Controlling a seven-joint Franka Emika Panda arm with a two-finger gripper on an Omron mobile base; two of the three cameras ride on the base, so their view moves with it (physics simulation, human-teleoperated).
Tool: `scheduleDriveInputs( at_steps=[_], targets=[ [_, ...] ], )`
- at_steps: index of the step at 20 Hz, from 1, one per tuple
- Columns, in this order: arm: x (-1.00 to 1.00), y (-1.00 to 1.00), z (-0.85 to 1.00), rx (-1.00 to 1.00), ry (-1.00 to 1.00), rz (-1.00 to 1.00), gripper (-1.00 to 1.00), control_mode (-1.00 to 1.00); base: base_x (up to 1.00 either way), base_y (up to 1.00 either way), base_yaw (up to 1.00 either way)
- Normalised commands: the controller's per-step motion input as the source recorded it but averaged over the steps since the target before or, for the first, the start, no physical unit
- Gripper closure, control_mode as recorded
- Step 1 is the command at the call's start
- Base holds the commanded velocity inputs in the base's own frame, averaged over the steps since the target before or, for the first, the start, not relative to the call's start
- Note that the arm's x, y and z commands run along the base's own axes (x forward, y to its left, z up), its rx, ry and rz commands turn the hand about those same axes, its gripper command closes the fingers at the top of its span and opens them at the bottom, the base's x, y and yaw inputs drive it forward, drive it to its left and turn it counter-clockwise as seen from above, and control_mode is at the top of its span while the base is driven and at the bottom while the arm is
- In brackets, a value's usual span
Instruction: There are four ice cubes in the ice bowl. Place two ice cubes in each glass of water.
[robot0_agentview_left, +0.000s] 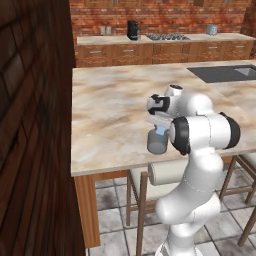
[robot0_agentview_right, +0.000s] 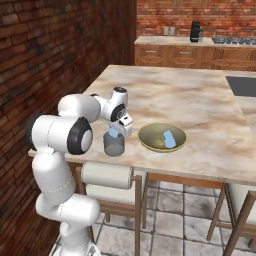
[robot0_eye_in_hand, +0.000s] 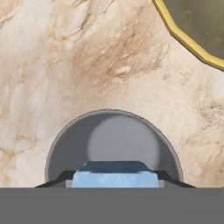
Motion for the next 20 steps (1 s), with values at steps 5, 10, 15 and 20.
scheduleDriveInputs(
  at_steps=[5, 10, 15, 20],
  targets=[
    [0.15, 0.00, -0.07, 0.00, 0.04, 0.03, -1.00, -1.00, 0.00, 0.00, 0.00],
    [0.19, 0.00, -0.12, 0.00, 0.02, 0.03, -1.00, -1.00, 0.00, 0.00, 0.00],
    [0.10, 0.00, -0.04, 0.00, 0.00, 0.03, -1.00, -1.00, 0.00, 0.00, 0.00],
    [-0.10, -0.24, 0.34, 0.07, -0.03, 0.01, -1.00, -1.00, 0.00, 0.00, 0.00]
  ],
)
